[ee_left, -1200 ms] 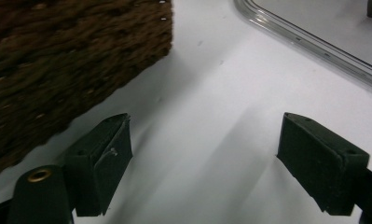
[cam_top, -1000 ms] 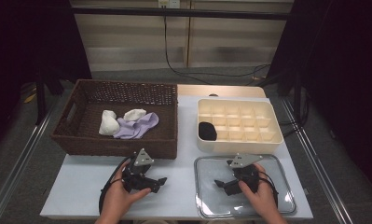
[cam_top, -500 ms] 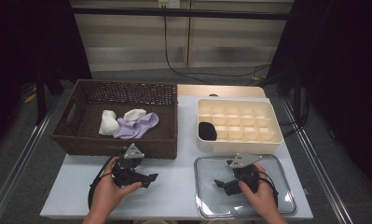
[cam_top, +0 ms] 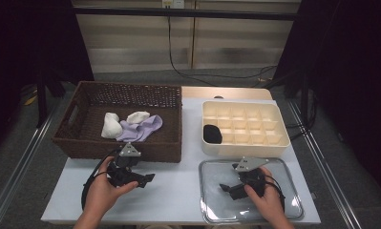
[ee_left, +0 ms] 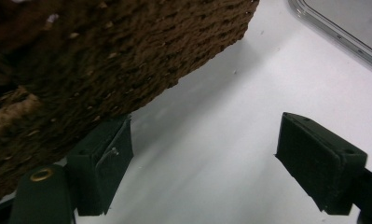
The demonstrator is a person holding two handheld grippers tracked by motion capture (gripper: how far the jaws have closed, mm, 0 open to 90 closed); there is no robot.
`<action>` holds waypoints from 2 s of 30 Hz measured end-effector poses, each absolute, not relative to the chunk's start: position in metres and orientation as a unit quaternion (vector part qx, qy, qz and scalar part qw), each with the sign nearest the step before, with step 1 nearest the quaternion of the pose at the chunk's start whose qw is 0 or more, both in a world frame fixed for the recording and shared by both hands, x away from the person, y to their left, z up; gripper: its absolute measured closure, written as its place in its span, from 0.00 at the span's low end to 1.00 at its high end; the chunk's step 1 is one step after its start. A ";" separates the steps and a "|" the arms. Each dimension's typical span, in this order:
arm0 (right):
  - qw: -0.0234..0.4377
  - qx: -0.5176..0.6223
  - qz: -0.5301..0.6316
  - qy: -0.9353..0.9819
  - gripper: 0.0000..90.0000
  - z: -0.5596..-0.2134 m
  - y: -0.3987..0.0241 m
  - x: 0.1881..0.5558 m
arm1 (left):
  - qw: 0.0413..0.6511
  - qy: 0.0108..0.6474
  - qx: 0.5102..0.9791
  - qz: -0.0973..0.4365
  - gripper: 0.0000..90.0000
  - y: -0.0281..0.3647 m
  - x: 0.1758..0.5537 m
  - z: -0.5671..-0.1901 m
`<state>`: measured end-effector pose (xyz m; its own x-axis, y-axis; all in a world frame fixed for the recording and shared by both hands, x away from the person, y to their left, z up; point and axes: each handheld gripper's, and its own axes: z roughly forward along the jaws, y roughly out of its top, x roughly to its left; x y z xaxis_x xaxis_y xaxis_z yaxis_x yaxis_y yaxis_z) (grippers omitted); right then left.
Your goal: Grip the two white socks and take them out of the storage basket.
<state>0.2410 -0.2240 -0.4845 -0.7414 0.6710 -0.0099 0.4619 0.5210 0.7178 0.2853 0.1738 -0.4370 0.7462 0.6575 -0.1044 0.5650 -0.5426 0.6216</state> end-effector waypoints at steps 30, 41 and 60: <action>0.144 0.329 0.362 0.860 0.14 -0.485 -0.224 0.241 | 0.305 0.352 0.883 0.065 0.21 0.184 0.300 -0.393; 0.144 0.329 0.362 0.860 0.14 -0.485 -0.224 0.241 | 0.301 0.348 0.885 0.065 0.22 0.183 0.306 -0.373; 0.143 0.329 0.362 0.860 0.14 -0.485 -0.224 0.241 | 0.300 0.368 0.877 0.073 0.23 0.194 0.325 -0.348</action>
